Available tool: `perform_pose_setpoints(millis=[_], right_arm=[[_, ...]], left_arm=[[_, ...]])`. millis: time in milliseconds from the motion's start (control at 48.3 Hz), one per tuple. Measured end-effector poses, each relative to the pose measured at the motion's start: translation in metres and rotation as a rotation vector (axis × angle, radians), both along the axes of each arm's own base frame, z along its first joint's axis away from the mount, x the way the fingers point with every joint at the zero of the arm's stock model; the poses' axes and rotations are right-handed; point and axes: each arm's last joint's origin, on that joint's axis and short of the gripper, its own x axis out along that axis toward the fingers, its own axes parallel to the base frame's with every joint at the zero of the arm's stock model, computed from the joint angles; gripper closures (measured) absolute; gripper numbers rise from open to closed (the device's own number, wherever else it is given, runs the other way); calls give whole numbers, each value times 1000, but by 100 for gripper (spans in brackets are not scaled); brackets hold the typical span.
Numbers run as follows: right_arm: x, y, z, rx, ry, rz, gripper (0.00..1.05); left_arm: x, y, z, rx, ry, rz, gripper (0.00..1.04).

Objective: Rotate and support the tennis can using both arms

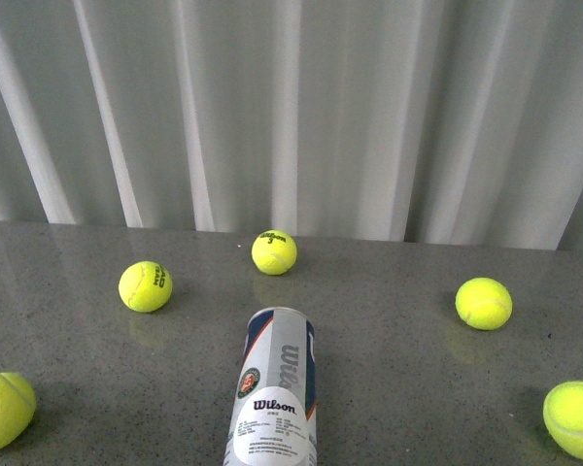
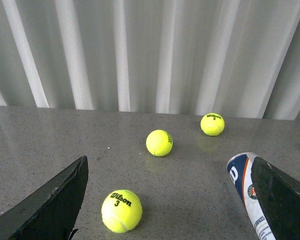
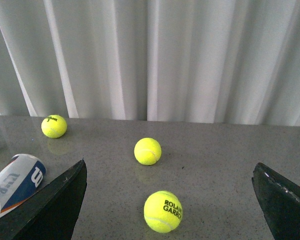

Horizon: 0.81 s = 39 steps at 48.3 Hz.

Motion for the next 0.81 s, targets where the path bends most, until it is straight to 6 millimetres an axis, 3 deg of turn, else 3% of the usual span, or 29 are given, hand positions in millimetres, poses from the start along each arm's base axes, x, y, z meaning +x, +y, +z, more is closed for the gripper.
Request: perform_pose_setpoints(millis=[807], right_arm=[[0, 0, 0, 0, 0, 0, 7]], left_arm=[[0, 0, 0, 0, 0, 0, 7]])
